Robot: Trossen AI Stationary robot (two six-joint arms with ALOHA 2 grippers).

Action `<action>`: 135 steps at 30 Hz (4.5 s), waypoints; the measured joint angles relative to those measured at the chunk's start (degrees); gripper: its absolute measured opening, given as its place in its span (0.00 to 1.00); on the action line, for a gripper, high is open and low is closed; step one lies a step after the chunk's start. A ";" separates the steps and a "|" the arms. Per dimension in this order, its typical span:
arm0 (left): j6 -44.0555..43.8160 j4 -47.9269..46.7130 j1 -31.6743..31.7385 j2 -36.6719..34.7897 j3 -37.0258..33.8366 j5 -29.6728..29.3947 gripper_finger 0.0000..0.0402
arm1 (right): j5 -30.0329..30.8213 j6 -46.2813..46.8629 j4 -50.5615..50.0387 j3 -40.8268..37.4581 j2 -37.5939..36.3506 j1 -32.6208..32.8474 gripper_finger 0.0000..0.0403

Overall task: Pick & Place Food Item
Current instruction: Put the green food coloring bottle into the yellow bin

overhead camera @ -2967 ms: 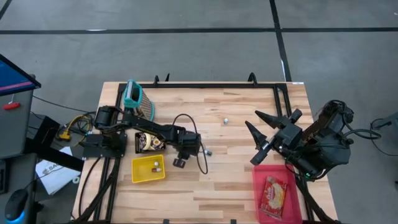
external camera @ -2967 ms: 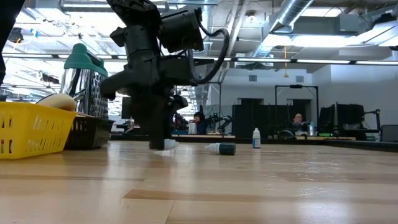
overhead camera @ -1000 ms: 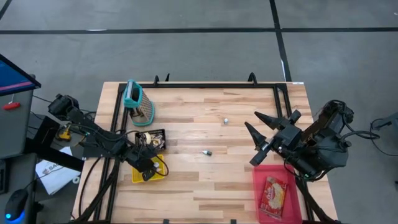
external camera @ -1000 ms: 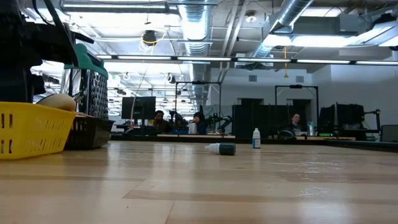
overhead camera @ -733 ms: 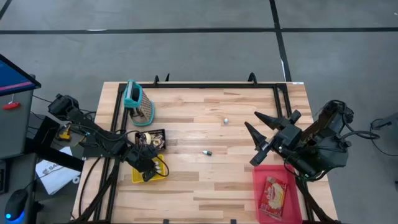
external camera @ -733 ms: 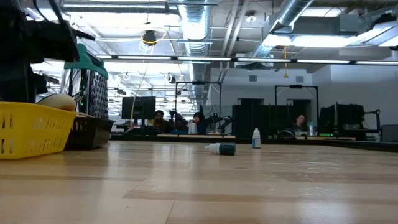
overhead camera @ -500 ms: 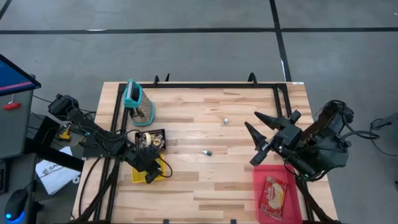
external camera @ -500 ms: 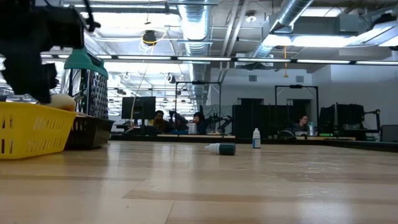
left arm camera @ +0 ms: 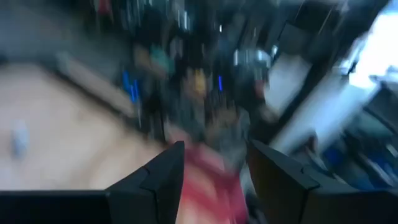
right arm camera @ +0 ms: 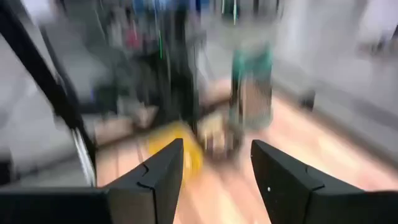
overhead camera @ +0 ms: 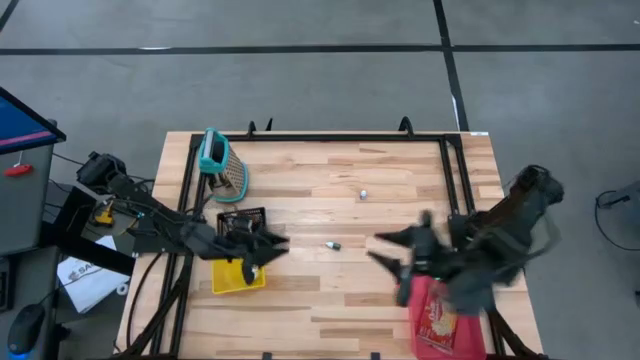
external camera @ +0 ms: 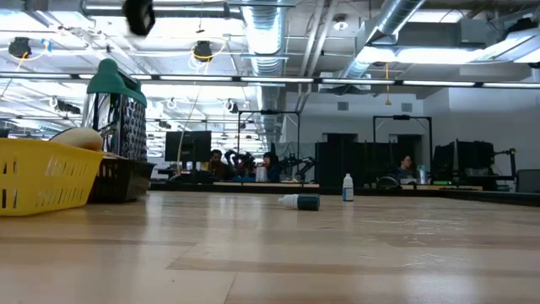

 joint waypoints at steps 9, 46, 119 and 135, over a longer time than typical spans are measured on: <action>30.19 12.59 7.92 -2.11 11.08 -0.73 0.46 | -28.32 -1.80 -4.97 0.04 10.38 -16.29 0.42; 28.45 -25.26 10.35 -24.92 19.37 0.52 0.54 | -58.83 -20.56 -9.88 -0.62 33.93 -40.25 0.55; 4.69 -57.14 -3.06 -8.04 19.39 2.73 0.52 | -89.93 -4.79 40.42 -15.02 20.43 -36.91 0.20; 13.58 -40.11 -4.49 1.79 19.40 7.98 0.56 | -99.92 5.19 50.48 -14.99 19.84 -36.41 0.20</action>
